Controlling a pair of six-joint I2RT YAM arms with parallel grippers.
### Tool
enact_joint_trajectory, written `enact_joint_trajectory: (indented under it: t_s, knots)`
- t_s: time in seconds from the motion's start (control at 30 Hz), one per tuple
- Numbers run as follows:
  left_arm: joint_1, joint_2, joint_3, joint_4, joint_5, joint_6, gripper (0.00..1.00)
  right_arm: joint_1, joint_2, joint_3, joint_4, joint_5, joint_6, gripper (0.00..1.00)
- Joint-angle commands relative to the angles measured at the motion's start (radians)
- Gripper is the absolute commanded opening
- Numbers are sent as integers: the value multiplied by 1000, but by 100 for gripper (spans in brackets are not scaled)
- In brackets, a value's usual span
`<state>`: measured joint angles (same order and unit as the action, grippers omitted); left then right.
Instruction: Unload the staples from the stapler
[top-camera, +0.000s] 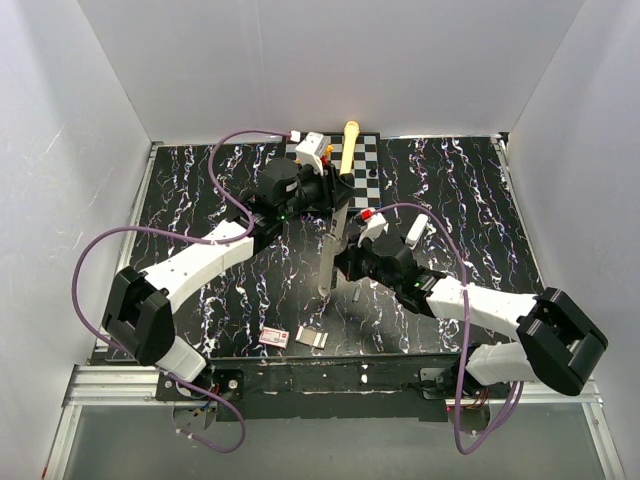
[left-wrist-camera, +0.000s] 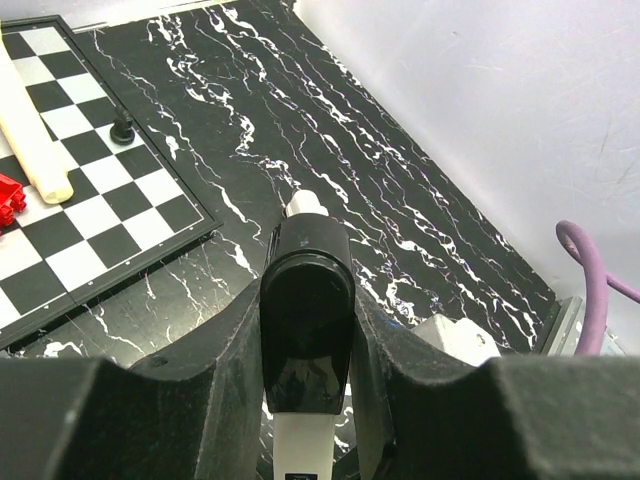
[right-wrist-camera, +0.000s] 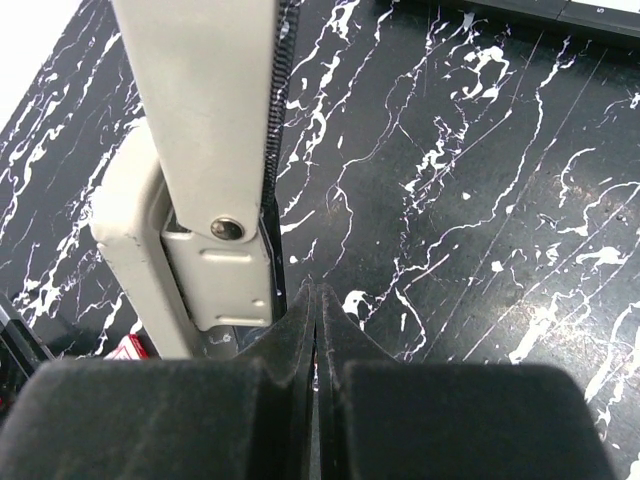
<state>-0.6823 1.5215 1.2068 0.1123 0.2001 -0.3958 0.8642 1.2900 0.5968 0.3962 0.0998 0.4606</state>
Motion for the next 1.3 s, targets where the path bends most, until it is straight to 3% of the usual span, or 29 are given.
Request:
enact_joint_trajectory:
  t_s: [0.0, 0.47, 0.93, 1.27]
  knots:
    - [1, -1, 76, 7, 10, 2, 0, 9, 3, 11, 116, -55, 12, 1]
    - [1, -112, 80, -106, 2, 49, 0, 2, -89, 29, -20, 32, -36, 1]
    - [0, -354, -9, -246, -106, 124, 0, 1, -265, 72, -229, 126, -96, 1]
    - [0, -452, -4, -257, -171, 149, 0, 10, -353, 37, -283, -17, 29, 1]
